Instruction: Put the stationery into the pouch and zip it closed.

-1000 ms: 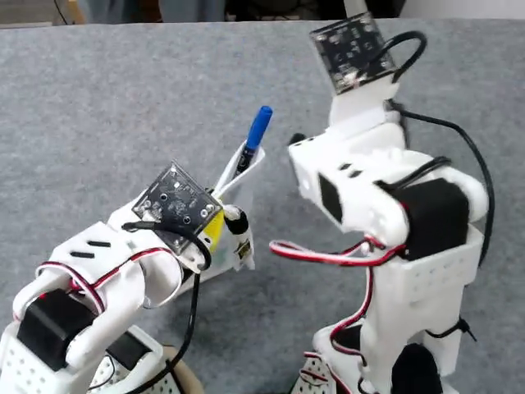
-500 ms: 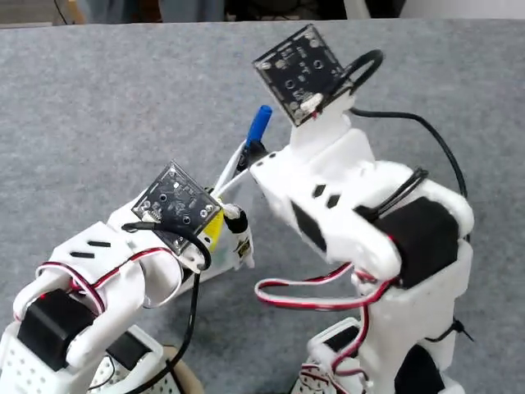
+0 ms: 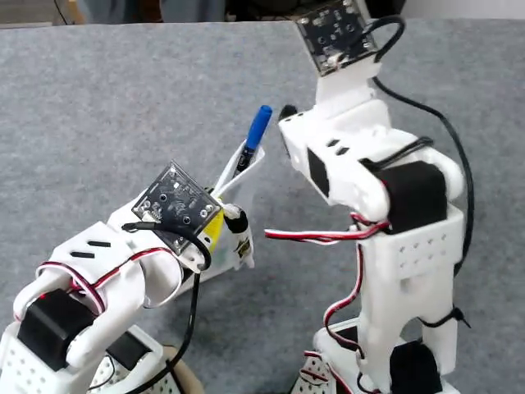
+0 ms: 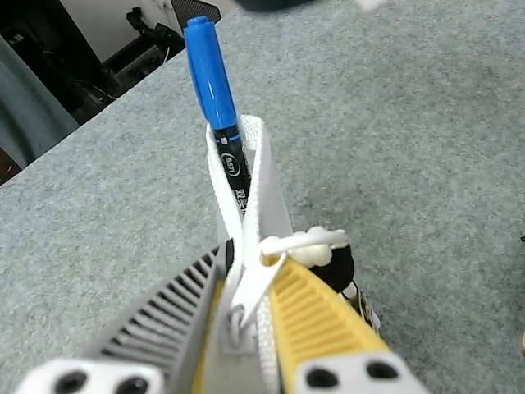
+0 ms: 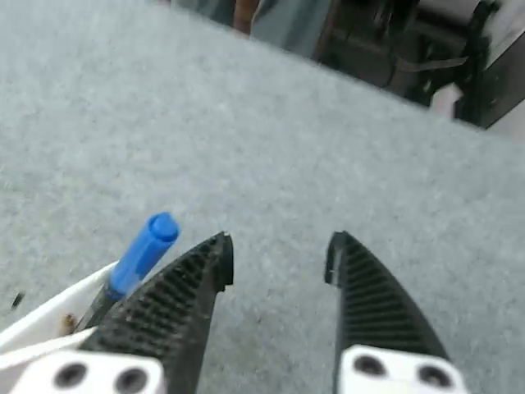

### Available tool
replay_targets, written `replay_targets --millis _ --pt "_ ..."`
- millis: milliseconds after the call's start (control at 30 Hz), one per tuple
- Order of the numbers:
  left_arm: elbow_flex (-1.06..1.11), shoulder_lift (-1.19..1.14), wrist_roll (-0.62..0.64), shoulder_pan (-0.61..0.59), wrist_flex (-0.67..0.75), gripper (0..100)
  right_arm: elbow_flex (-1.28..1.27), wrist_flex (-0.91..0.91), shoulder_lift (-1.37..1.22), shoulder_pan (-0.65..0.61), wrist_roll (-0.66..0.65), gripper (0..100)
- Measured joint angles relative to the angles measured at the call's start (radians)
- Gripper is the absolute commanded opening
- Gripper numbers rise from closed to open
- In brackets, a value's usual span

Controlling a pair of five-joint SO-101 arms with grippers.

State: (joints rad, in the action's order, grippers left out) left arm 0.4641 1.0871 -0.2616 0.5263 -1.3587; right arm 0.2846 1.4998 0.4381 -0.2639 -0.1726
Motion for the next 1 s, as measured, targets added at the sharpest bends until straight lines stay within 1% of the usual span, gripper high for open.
replay_targets --millis 167,333,600,800,1000 --pt "0.0 0.0 0.0 0.0 0.0 3 0.023 -0.075 -0.037 0.009 0.0 22.6" --pt "0.0 0.0 0.0 0.0 0.0 3 0.023 -0.086 -0.094 -0.018 0.0 22.6" --pt "0.0 0.0 0.0 0.005 0.0 3 0.023 -0.083 -0.101 -0.054 0.0 22.6" --pt "0.0 0.0 0.0 0.005 0.0 3 -0.035 0.006 -0.101 -0.153 -0.12 22.6" --pt "0.0 0.003 0.0 0.005 0.0 3 -0.051 0.026 -0.101 -0.169 -0.124 22.6"
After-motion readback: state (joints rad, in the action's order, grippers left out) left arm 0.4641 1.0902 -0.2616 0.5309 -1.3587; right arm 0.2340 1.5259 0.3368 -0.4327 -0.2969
